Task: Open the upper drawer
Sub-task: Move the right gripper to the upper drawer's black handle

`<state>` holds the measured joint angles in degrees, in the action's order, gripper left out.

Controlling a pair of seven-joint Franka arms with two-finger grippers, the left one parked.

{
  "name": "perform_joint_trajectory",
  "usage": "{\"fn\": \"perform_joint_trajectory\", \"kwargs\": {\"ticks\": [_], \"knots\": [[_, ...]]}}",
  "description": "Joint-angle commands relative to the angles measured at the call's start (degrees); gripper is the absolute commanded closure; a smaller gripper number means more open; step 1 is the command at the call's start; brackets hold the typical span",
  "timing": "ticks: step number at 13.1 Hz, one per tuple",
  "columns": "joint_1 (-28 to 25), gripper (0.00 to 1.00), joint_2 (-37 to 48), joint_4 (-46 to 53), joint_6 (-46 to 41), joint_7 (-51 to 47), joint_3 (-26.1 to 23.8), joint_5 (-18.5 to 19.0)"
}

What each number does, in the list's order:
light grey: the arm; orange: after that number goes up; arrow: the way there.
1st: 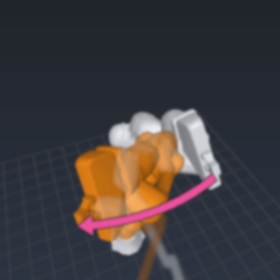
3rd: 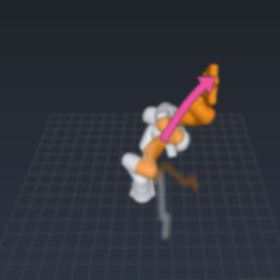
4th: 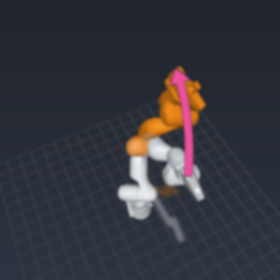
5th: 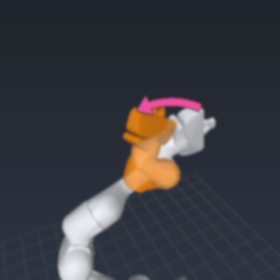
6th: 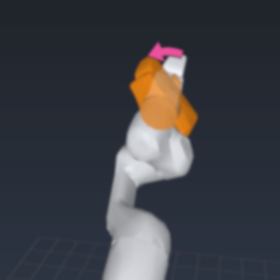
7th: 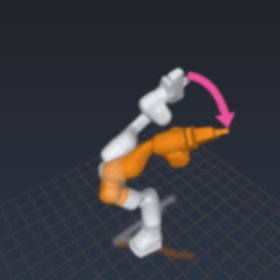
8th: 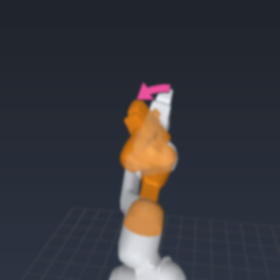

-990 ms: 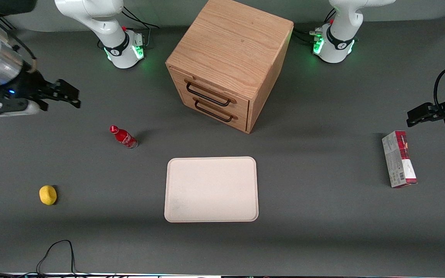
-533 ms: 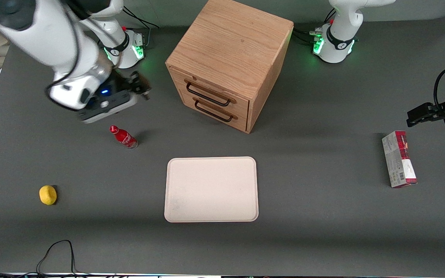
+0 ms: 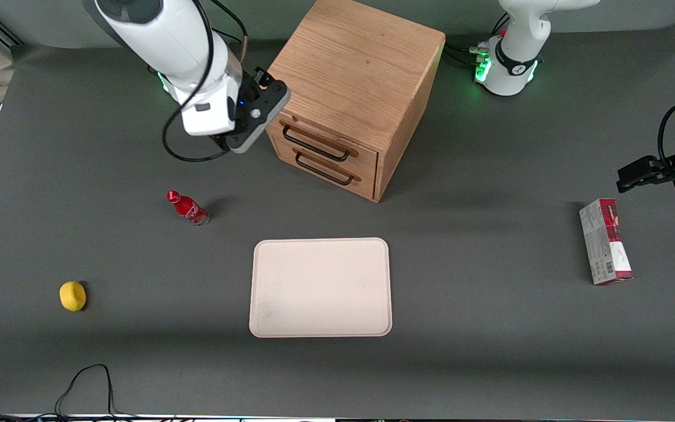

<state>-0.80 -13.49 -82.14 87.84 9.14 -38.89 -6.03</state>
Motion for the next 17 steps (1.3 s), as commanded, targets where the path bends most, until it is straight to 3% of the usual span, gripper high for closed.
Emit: {"fn": "perform_joint_trajectory", "kwargs": {"ticks": [1, 5, 10, 17], "knots": [[0.2, 0.00, -5.9, 2.4, -0.4, 2.9, -1.0, -3.3], [-0.5, 0.00, -10.5, 1.3, 0.7, 8.7, -1.1, -2.5], [-1.3, 0.00, -11.2, -5.0, 10.0, 10.2, -1.3, -1.9], [-2.1, 0.00, -11.8, -10.5, 16.0, 10.2, -1.4, 1.4]]}}
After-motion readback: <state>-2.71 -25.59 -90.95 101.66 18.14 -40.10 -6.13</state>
